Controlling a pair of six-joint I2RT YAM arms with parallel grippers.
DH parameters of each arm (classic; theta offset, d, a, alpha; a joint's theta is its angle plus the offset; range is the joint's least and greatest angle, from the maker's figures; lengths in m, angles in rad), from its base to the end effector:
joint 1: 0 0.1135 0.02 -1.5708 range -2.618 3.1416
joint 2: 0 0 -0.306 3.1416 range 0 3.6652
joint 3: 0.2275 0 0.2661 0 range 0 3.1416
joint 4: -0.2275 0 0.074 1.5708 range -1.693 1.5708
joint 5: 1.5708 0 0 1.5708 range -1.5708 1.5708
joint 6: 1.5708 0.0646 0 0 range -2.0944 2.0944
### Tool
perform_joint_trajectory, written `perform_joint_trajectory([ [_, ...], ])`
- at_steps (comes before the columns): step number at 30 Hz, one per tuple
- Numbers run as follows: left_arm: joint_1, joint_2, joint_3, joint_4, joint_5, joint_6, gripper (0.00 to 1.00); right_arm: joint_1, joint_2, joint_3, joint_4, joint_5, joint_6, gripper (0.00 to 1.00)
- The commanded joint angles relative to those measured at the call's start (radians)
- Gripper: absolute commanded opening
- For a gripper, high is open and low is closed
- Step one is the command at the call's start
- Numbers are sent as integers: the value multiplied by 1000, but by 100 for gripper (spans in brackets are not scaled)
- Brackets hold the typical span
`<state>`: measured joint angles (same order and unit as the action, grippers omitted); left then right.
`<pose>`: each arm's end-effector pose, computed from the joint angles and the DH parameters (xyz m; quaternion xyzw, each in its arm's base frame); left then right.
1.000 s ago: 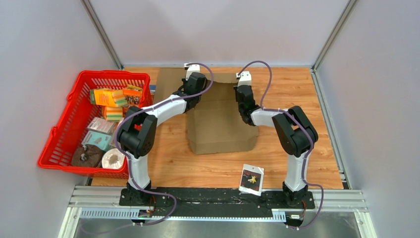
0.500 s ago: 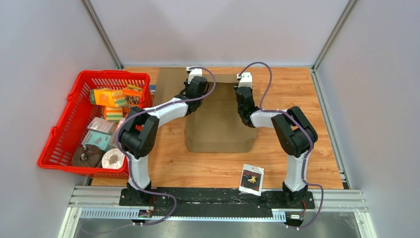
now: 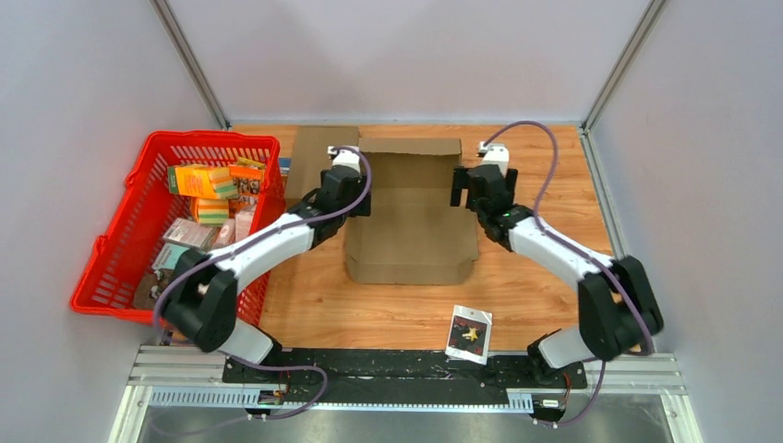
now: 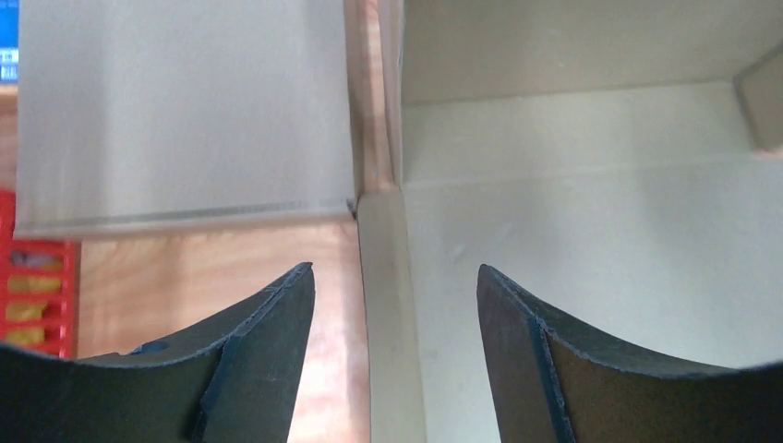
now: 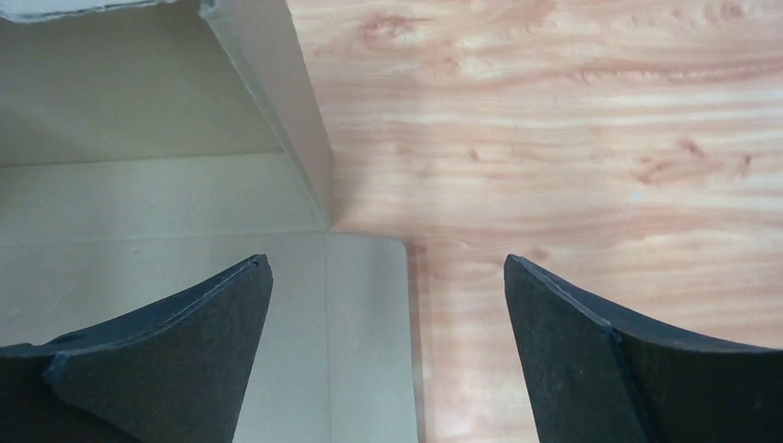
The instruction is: Fold the paper box
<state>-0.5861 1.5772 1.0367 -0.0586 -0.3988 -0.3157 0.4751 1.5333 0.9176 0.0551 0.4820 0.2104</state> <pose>0.3350 -0.1923 0.2623 0.0252 0.8713 -0.0418 0.4883 0.3391 0.1408 0.2488 0.0023 0.8576 -0.0388 0.5128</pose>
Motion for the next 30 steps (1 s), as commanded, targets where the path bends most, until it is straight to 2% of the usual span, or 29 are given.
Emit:
perform_joint_trajectory([
  [1, -1, -265, -105, -162, 135, -128, 73, -67, -145, 26, -489, -202, 191, 100],
  [2, -1, -304, -119, -182, 167, -135, 72, -122, -153, 15, -545, -277, 201, 100],
  [3, -1, -337, -131, -193, 263, -129, 70, -153, -165, -6, -596, -478, 193, 100],
  [4, -4, -388, -145, -198, 328, -117, 69, -180, -182, -32, -604, -600, 184, 100],
  [5, -12, -404, -144, -205, 383, -90, 67, -200, -188, -74, -613, -675, 178, 100],
  [6, -41, -416, -139, -216, 478, -71, 67, -198, -194, -86, -635, -741, 181, 100],
  [9, -130, -418, -107, -230, 540, 13, 68, -190, -231, -181, -557, -799, 225, 100],
  [10, -196, -395, -95, -228, 541, 30, 68, -190, -233, -195, -545, -803, 254, 94],
  [12, -257, -359, -78, -237, 526, 65, 69, -188, -225, -235, -476, -841, 273, 89],
  [13, -323, -324, -60, -242, 499, 87, 70, -188, -220, -244, -453, -858, 299, 84],
  [15, -394, -289, -44, -251, 364, 150, 72, -187, -181, -261, -399, -913, 323, 72],
  [16, -420, -260, -43, -241, 335, 167, 73, -185, -168, -264, -384, -927, 337, 62],
  [18, -469, -231, -50, -186, 308, 207, 73, -185, -147, -278, -336, -942, 371, 52],
  [21, -506, -154, -43, -194, 279, 280, 74, -188, -163, -275, -307, -974, 403, 21],
  [22, -512, -99, 3, -226, 272, 300, 75, -187, -173, -270, -304, -990, 411, 6],
  [24, -541, -53, 43, -294, 217, 372, 75, -193, -202, -266, -317, -1026, 434, 0],
  [29, -587, 26, 117, -348, 193, 516, 76, -251, -303, -261, -377, -1082, 442, 0],
  [30, -595, 44, 137, -389, 133, 533, 76, -259, -314, -260, -397, -1114, 442, 0],
])
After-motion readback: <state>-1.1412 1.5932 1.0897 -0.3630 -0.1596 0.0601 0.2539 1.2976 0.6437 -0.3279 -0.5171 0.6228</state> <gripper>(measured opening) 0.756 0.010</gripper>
